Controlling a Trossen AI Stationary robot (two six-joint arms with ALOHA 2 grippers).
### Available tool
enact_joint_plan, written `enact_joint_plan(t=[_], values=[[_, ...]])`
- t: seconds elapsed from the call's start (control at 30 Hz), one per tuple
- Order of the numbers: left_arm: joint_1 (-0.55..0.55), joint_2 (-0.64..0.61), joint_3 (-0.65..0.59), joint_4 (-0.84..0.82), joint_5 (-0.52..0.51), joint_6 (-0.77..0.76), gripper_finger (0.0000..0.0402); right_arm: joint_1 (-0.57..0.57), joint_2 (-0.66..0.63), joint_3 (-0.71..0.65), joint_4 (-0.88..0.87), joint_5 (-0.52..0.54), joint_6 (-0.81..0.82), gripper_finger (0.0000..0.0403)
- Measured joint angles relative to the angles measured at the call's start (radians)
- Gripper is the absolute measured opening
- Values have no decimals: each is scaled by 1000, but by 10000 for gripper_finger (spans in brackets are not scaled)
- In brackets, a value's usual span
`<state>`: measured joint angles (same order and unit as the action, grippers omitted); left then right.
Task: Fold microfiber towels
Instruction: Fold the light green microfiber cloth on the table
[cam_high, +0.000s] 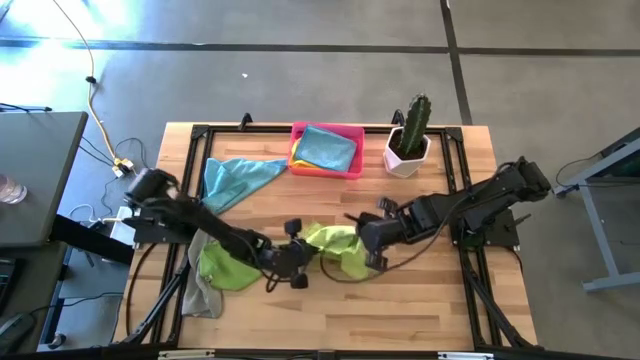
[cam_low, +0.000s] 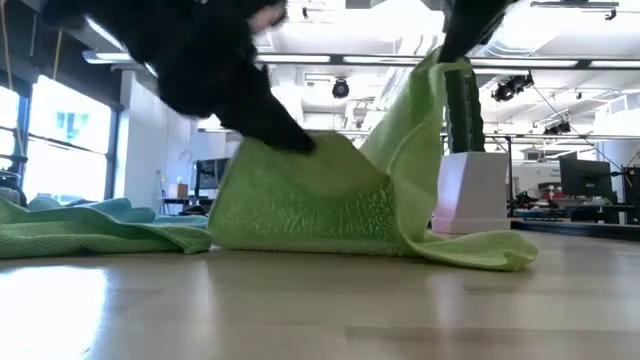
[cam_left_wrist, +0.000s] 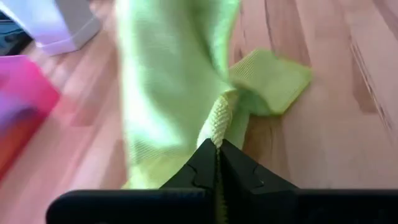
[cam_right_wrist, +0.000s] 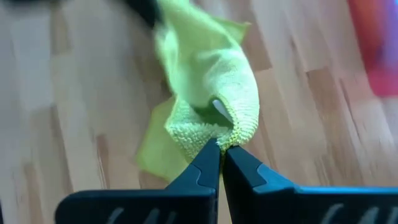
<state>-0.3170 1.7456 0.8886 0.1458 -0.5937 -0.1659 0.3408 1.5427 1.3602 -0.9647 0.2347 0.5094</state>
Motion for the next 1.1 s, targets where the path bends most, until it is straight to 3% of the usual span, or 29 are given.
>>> enact_joint_plan(t=[0.27,0.47,0.57,0.7,0.87,1.0,1.1], values=[[-17,-288,-1,-264,24,-1,2,123,-1,6,-15,-2,-160,0],[-17,-469,-1,-262,57,132,2,188,-2,96,-91,84,-226,0],[-6,-541,-1,-254,2,203,2,202,-2,145,-167,138,-223,0],[24,-579,0,-247,-137,343,2,208,-2,205,-364,238,-223,0],[102,-569,0,-222,-159,505,2,177,-2,247,-607,410,-223,0],[189,-563,-2,-103,-155,617,2,126,-11,248,-586,507,-323,0],[241,-565,0,-50,-119,592,2,87,-14,249,-589,561,-353,0]])
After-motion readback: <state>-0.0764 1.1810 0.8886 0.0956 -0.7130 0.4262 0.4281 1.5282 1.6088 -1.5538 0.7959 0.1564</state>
